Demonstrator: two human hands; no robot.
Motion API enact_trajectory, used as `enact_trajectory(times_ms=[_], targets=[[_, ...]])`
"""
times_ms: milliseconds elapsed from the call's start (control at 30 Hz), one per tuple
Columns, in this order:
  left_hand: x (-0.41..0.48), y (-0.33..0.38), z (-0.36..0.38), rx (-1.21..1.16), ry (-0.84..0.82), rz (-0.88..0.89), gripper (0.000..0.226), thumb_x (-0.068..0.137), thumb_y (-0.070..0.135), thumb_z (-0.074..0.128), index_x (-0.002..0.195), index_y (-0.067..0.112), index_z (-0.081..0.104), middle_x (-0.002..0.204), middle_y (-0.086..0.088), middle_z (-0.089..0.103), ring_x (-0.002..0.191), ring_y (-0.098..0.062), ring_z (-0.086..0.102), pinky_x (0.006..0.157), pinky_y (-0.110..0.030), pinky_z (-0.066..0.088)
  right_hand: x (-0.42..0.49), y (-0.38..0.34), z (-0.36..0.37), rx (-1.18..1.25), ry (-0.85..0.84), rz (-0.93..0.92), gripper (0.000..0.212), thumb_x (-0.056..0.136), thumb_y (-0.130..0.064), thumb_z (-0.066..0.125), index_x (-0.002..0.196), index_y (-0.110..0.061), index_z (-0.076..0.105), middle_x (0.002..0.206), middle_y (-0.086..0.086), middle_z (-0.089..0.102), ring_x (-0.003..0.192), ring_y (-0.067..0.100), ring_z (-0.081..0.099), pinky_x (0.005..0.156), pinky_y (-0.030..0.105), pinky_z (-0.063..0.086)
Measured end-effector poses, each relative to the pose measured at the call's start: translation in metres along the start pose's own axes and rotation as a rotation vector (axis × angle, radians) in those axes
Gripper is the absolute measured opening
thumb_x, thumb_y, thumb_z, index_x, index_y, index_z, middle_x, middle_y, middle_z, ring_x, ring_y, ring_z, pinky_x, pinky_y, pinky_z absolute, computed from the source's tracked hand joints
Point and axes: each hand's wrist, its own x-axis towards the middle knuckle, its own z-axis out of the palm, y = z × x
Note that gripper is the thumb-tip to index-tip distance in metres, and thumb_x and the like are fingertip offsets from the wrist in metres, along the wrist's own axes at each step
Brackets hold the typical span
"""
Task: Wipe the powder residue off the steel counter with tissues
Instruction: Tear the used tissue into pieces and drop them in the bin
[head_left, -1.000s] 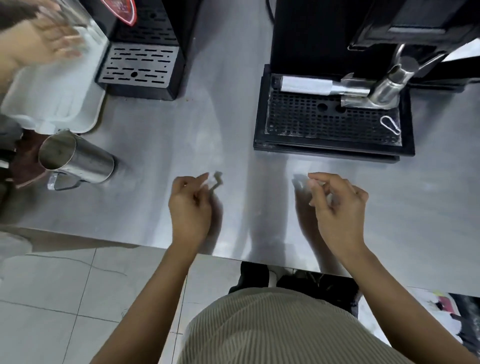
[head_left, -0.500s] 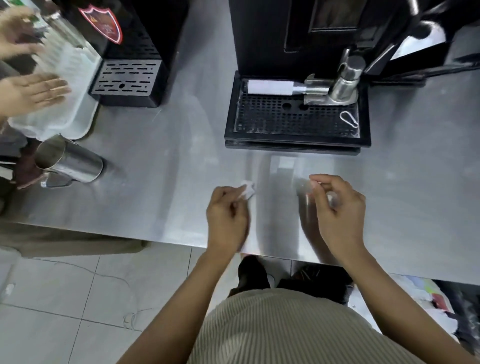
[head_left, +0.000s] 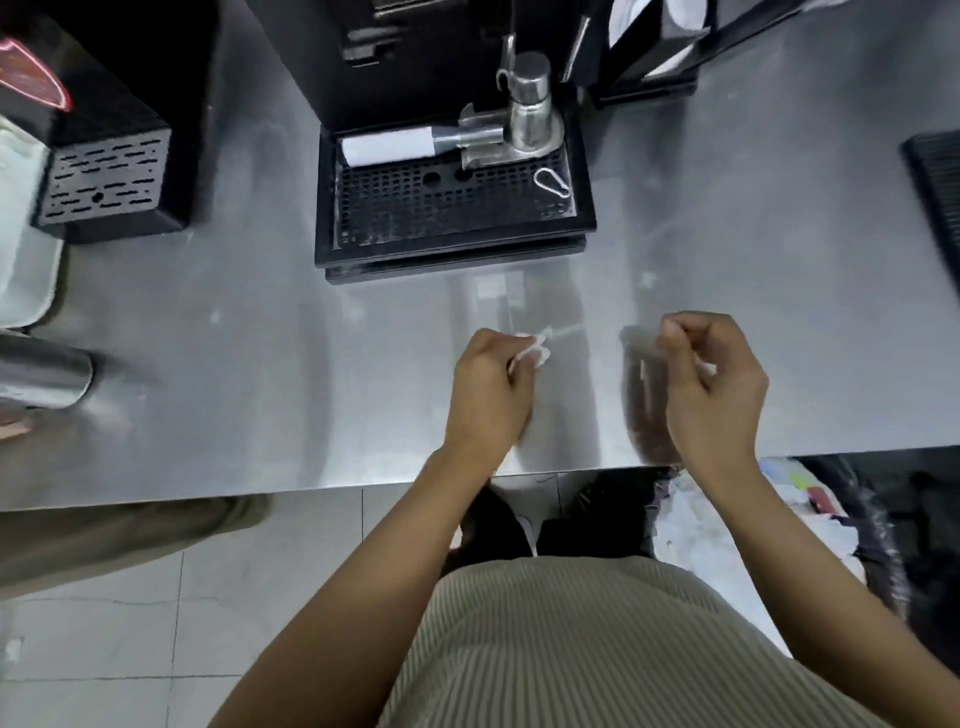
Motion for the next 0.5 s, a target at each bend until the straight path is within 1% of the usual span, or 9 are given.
enact_trajectory(times_ms=[67, 133, 200, 233, 333, 367, 433, 467, 500], targets=[[0.004, -0.013, -0.019, 0.057, 0.103, -0.038, 0.014, 0.092, 0.016, 0.059, 0.095, 0.012, 0.072, 0.092, -0.002, 0.067, 0.084, 0.007, 0.045, 0.078, 0.002, 0.03, -0.002, 0.003, -0.007, -0.002, 0.012, 0.006, 0.008, 0.099, -0.017, 0.056, 0.097, -0.02, 0.063, 0.084, -0.033, 0.062, 0.081, -0.009, 0.058, 0.076, 0.015, 0.047], [-0.003, -0.04, -0.045, 0.2, 0.173, -0.109, 0.014, 0.093, 0.014, 0.055, 0.094, 0.01, 0.068, 0.094, -0.005, 0.067, 0.082, 0.007, 0.038, 0.074, 0.0, 0.028, -0.005, 0.006, -0.015, 0.003, 0.038, 0.011, 0.008, 0.099, -0.017, 0.056, 0.096, -0.021, 0.062, 0.082, -0.032, 0.062, 0.079, -0.01, 0.057, 0.075, 0.016, 0.047], [-0.02, -0.058, -0.063, 0.318, 0.146, -0.18, 0.012, 0.093, 0.011, 0.053, 0.095, 0.006, 0.064, 0.098, -0.01, 0.064, 0.078, 0.005, 0.034, 0.069, -0.007, 0.028, -0.008, 0.01, -0.022, 0.021, 0.063, 0.021, 0.007, 0.099, -0.016, 0.056, 0.098, -0.02, 0.063, 0.083, -0.025, 0.062, 0.076, -0.009, 0.056, 0.075, 0.022, 0.049], [-0.031, -0.06, -0.064, 0.346, 0.117, -0.189, 0.01, 0.092, 0.01, 0.054, 0.095, 0.005, 0.062, 0.098, -0.01, 0.063, 0.077, 0.003, 0.035, 0.069, -0.01, 0.027, -0.01, 0.012, -0.024, 0.032, 0.07, 0.023, 0.007, 0.098, -0.015, 0.057, 0.099, -0.019, 0.063, 0.082, -0.022, 0.062, 0.074, -0.007, 0.056, 0.074, 0.023, 0.049], [-0.053, -0.04, -0.051, 0.287, 0.043, -0.149, 0.003, 0.09, 0.006, 0.057, 0.089, 0.009, 0.06, 0.093, -0.003, 0.061, 0.075, -0.006, 0.047, 0.065, -0.009, 0.031, -0.013, 0.015, -0.029, 0.044, 0.066, 0.028, 0.007, 0.097, -0.015, 0.059, 0.098, -0.021, 0.063, 0.07, -0.02, 0.062, 0.064, 0.005, 0.059, 0.066, 0.02, 0.047], [-0.055, -0.03, -0.042, 0.251, 0.031, -0.134, 0.005, 0.089, 0.006, 0.059, 0.087, 0.01, 0.06, 0.091, -0.001, 0.061, 0.074, -0.008, 0.05, 0.065, -0.007, 0.034, -0.013, 0.015, -0.03, 0.045, 0.059, 0.034, 0.007, 0.097, -0.016, 0.06, 0.097, -0.022, 0.063, 0.066, -0.017, 0.061, 0.06, 0.011, 0.06, 0.063, 0.022, 0.047], [-0.054, -0.011, -0.019, 0.168, 0.009, -0.104, 0.007, 0.085, 0.003, 0.06, 0.084, 0.01, 0.06, 0.09, -0.001, 0.064, 0.075, -0.011, 0.055, 0.067, -0.007, 0.038, -0.014, 0.014, -0.032, 0.037, 0.06, 0.03, 0.006, 0.096, -0.018, 0.062, 0.094, -0.023, 0.063, 0.065, -0.008, 0.06, 0.056, 0.021, 0.058, 0.061, 0.031, 0.047], [-0.052, -0.001, -0.004, 0.125, -0.007, -0.09, 0.008, 0.084, 0.001, 0.06, 0.083, 0.009, 0.06, 0.09, -0.003, 0.065, 0.077, -0.012, 0.058, 0.069, -0.007, 0.039, -0.013, 0.014, -0.034, 0.032, 0.066, 0.026, 0.005, 0.096, -0.018, 0.062, 0.094, -0.023, 0.063, 0.065, -0.005, 0.06, 0.055, 0.023, 0.057, 0.06, 0.034, 0.047], [-0.051, 0.009, 0.01, 0.092, -0.027, -0.071, 0.009, 0.083, 0.0, 0.059, 0.083, 0.009, 0.06, 0.091, -0.005, 0.065, 0.08, -0.011, 0.058, 0.07, -0.005, 0.037, -0.013, 0.014, -0.035, 0.031, 0.073, 0.027, 0.005, 0.096, -0.018, 0.062, 0.093, -0.022, 0.063, 0.064, -0.006, 0.059, 0.055, 0.022, 0.057, 0.06, 0.033, 0.047]])
